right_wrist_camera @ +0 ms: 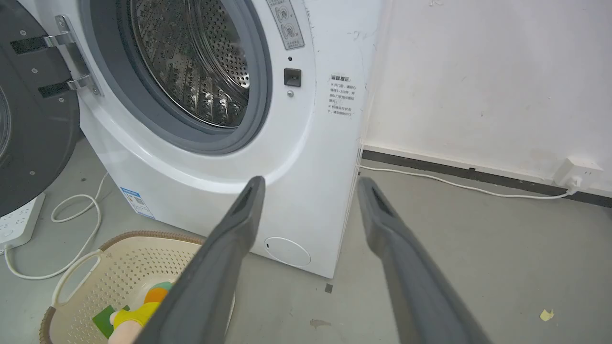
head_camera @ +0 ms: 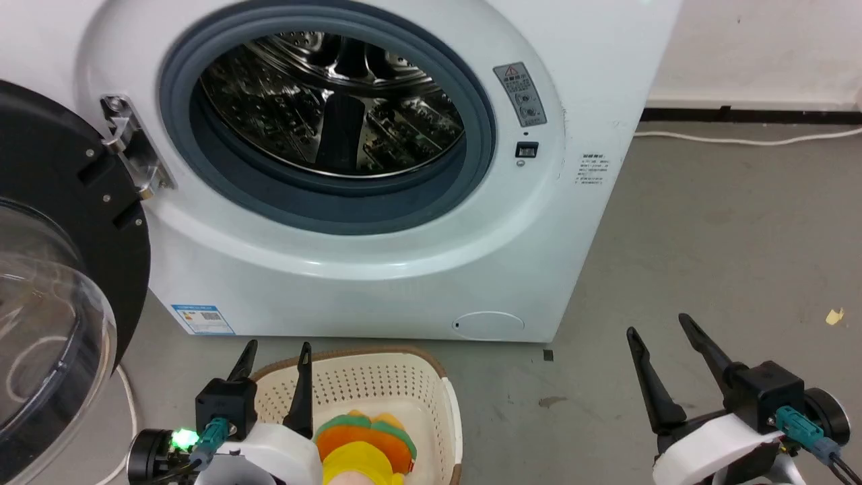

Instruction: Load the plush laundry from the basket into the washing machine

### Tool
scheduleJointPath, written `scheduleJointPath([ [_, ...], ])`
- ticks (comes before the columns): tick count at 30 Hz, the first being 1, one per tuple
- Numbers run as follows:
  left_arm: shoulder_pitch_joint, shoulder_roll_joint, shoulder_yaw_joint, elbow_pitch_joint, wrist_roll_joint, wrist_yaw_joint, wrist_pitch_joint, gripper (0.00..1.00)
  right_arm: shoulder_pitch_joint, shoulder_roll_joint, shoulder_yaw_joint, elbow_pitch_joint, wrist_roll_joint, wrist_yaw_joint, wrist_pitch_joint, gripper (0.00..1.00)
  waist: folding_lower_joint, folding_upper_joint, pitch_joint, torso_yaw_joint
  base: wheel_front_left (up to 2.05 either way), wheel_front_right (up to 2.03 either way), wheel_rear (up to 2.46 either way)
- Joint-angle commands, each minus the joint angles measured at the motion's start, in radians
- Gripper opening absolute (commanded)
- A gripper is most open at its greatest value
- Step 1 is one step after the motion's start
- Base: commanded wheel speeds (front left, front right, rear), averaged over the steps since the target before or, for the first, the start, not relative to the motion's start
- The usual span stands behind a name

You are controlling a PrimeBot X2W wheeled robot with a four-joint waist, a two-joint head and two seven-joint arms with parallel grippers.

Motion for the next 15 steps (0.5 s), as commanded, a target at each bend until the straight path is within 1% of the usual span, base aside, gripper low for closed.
scheduleJointPath([
  [1,-0.019,0.009,-0.004,0.015,-0.006,-0.004,-0.008,1.0,-0.018,-0.001,0.003,-0.006,0.012,0.0,-0.011,1.0,-0.0001,0.0,0.015,-0.004,0.0,0.0,0.0],
  [15,-0.122,0.045,-0.052,0.194,-0.039,-0.04,0.053,1.0,-0.052,0.0,0.011,-0.015,0.027,0.0,-0.04,1.0,-0.0001,0.0,0.126,-0.041,0.0,0.0,0.0],
])
